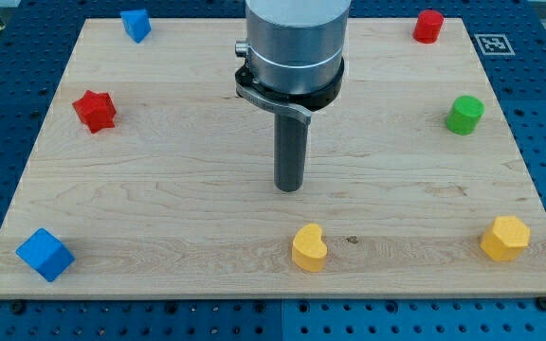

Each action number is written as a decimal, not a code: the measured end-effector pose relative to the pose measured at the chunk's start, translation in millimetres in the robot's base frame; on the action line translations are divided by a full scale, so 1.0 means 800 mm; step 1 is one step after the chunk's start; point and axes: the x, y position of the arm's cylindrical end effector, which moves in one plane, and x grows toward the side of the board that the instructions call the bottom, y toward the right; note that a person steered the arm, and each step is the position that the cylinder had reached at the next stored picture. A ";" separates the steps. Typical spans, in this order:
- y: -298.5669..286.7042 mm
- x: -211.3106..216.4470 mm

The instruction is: Push the yellow hexagon diagonally top right to the yellow heart

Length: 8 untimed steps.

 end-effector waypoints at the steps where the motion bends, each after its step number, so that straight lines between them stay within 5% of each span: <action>1: 0.000 -0.001; 5: 0.344 0.002; 6: 0.373 0.086; 8: 0.344 0.117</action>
